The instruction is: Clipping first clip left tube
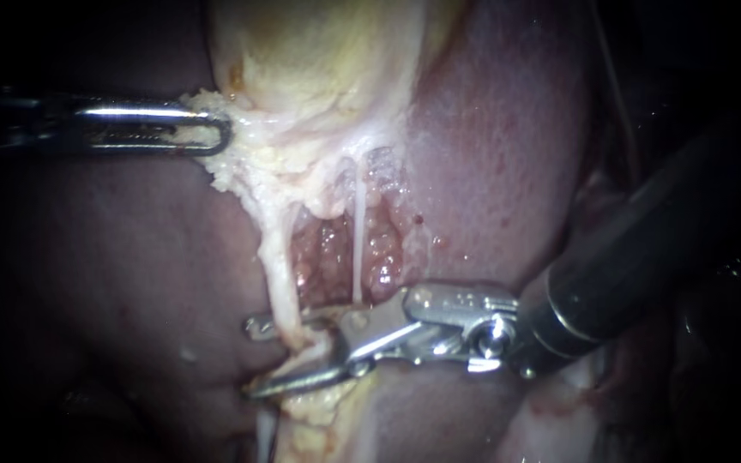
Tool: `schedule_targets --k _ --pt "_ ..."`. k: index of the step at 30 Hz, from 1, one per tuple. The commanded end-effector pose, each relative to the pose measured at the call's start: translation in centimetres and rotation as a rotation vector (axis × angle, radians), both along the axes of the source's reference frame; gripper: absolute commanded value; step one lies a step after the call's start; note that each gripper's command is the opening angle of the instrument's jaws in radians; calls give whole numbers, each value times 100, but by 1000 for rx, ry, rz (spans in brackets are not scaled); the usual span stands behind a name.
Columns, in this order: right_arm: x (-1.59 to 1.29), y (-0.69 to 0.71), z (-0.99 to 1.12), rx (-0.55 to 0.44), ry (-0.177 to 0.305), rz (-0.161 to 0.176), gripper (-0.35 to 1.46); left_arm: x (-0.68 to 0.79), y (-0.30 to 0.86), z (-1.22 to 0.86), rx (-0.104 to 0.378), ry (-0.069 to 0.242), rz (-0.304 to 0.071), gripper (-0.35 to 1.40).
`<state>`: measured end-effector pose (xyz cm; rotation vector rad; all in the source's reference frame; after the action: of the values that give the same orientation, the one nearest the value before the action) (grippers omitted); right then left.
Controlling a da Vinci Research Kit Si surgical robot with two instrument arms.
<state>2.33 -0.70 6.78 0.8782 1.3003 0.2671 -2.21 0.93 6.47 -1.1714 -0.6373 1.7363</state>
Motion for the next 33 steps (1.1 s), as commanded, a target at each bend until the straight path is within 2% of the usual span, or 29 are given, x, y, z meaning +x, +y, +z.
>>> schedule_targets --k 1,6,11,16,21,24,26,33 --pt "0 -2 -3 -1 5 -10 43 0 0 -1 0 -1 0 -35" --pt "4 -2 -10 3 24 -39 41 0 0 0 0 -1 0 -35" --pt "6 5 -8 9 1 -19 29 0 0 0 0 -1 0 -35" --pt "2 11 -6 40 -22 0 2 0 0 0 0 -1 0 -35" --pt "1 13 -6 78 -40 0 -16 0 1 0 0 -1 0 -35" --pt "0 13 -7 111 -55 0 -35 0 0 0 0 -1 0 -35" --pt "0 14 -6 143 -70 -1 -35 0 1 0 0 -1 0 -35" --pt "0 17 -6 150 -72 0 -35 0 1 0 0 -1 0 -35"
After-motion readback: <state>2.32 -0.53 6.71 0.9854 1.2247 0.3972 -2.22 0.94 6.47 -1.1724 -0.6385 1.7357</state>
